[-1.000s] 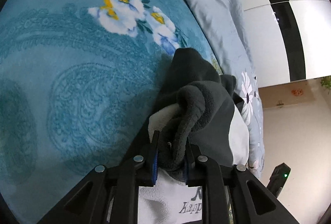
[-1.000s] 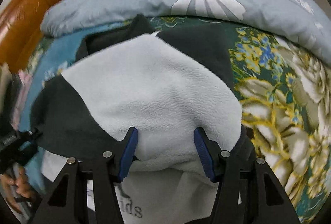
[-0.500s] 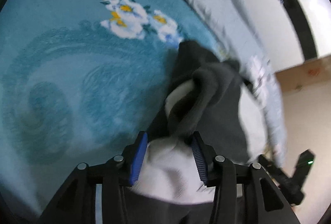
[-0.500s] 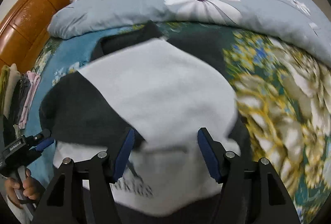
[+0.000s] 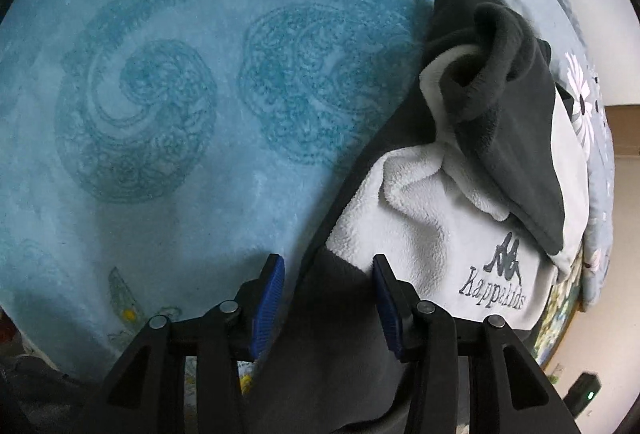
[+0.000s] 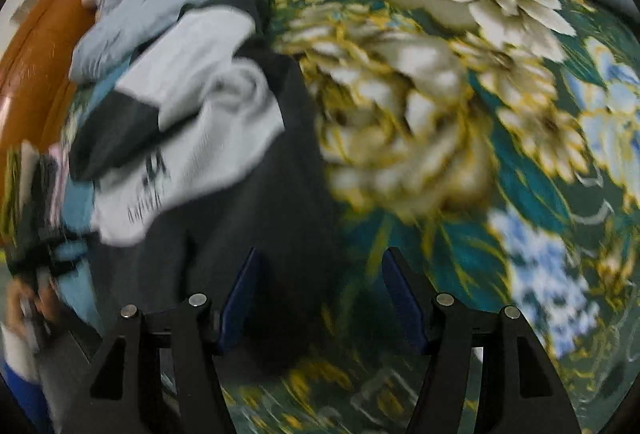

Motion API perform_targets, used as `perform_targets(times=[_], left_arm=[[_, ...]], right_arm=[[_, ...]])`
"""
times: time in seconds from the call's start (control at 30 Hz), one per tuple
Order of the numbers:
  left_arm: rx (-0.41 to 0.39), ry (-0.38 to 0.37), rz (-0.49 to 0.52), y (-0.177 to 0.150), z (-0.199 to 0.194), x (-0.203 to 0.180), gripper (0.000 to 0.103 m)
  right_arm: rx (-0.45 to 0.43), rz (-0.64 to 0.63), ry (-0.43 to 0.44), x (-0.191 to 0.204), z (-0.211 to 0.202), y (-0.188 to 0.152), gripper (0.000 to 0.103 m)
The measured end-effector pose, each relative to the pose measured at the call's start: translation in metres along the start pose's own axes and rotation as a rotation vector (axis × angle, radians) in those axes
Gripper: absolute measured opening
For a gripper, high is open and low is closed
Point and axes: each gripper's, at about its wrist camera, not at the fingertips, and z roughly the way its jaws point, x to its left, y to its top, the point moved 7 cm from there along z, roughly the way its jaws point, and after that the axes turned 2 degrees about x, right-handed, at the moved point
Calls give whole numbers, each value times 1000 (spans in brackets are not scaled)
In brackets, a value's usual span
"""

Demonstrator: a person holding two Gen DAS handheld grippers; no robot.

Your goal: Fold clothes

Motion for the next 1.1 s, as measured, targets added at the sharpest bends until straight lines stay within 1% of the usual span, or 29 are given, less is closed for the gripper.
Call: perform_targets(times=[0.07,0.27,0.3,0.33,0.37,0.4,0.47,0.5,0.57,0.63,0.67,0.73,0.8,0.9,0.97,1.0,1.03,1.1], left_arm=[[-6,2,1,-2,-2,0,48],[-21,-15,9,-11,-9,1,48],[-26,-25,7,-12,-11,2,48],[-32,-34,6,-13,-13,3,48],[-37,-44,2,-14,-15,4,48],[-43,-55,-9,-15,-17,7,48],[-53,-77,-32,-15,-21,11,48],[-54,-86,-38,-16,-22,12,48],[-60,-98,-36,-18,-24,13,48],[-74,-100,-20,-20,-27,13,48],[-84,-102,-11,-20,-30,12,48],[-103,-110,-6,-20,-34,14,48],[-118,-122,-21,-20,-38,20,48],[-121,-147,-57,-21,-40,29,48],[-122,-155,-74,-14,-38,22,49],[-121,-155,-80,-14,-39,16,49],[-119,-158,-88,-10,-37,12,50],[-116,-168,-106,-6,-32,9,52]], right_arm=[[15,5,4,-10,-3,-16,65],[16,16,66,5,11,-15,65],[16,17,76,7,13,-15,62],[16,19,86,9,16,-15,44],[17,21,97,12,18,-15,16],[22,28,116,15,19,-15,8],[43,54,207,27,7,-13,6],[43,67,266,33,-1,-8,5],[14,92,423,49,-24,10,5],[-23,115,530,61,-41,36,5],[-41,127,576,69,-48,52,5],[-63,148,616,88,-50,83,5],[-70,164,612,100,-46,112,5],[-43,194,538,118,-16,148,5],[-17,220,480,125,5,167,5],[5,235,439,123,17,169,5],[25,248,403,122,27,170,8],[53,261,369,123,39,170,10]])
